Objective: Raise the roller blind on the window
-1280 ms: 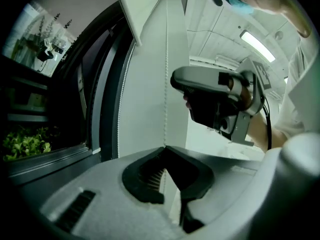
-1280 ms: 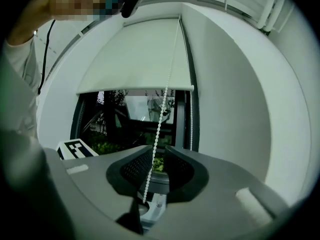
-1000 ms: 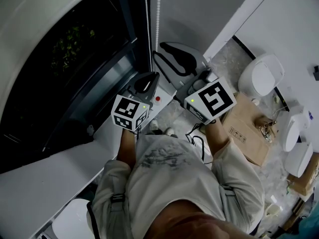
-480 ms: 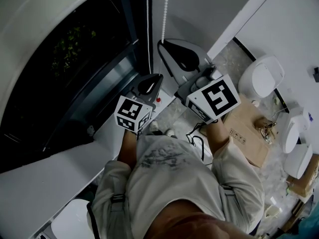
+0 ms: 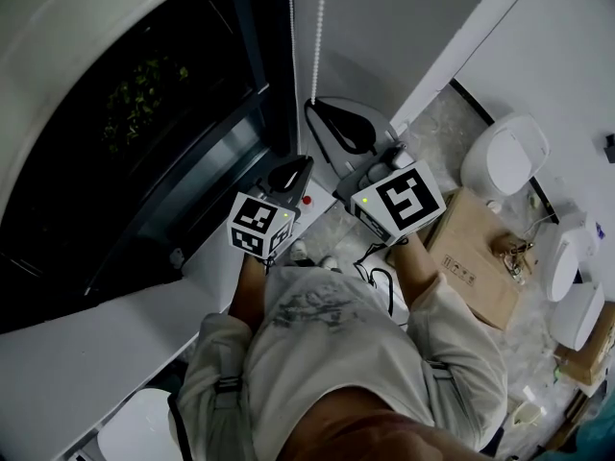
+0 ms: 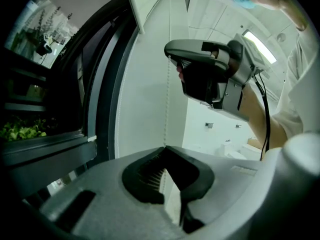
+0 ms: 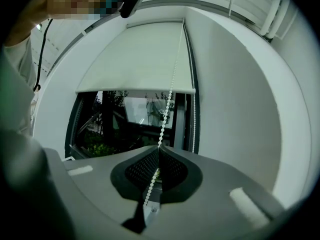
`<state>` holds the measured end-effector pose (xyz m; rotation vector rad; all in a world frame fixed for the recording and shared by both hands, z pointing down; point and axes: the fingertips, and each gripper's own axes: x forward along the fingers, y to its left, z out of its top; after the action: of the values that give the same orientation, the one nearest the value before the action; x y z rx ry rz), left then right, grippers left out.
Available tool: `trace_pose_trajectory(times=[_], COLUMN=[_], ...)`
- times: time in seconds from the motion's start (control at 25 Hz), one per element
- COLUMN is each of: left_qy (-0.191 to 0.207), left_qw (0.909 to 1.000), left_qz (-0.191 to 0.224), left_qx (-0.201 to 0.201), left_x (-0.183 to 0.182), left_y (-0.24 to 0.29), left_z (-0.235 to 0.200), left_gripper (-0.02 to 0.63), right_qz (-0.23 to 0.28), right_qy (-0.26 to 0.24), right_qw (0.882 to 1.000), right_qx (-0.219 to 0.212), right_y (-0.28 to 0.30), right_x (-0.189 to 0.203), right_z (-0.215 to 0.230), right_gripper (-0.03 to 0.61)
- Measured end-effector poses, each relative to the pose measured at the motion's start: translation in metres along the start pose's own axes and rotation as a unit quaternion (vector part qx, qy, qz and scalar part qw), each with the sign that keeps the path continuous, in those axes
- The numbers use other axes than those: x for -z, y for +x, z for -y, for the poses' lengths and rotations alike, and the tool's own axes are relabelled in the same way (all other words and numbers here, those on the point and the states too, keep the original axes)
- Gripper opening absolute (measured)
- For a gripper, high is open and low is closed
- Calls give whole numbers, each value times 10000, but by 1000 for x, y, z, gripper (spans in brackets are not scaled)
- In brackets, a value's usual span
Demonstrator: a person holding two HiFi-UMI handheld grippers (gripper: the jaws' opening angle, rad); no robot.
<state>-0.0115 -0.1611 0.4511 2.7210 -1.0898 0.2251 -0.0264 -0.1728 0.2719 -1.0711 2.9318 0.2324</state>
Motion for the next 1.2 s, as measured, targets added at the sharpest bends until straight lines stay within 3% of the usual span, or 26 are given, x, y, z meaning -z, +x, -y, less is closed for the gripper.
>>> trace_pose_trajectory(times=[1.2], left_qy=[-532], left_qw=[9957], left_qz=[-754], left_qx=[-14], left_x=[94], left_y=[26], left_z=[-6], left_gripper=[12], right_qz=[-763], right_qy=[264], right_qw=[9967], right_qx=[20], right_y=[-12], right_x=[93], right_z=[-12], right_gripper=[11])
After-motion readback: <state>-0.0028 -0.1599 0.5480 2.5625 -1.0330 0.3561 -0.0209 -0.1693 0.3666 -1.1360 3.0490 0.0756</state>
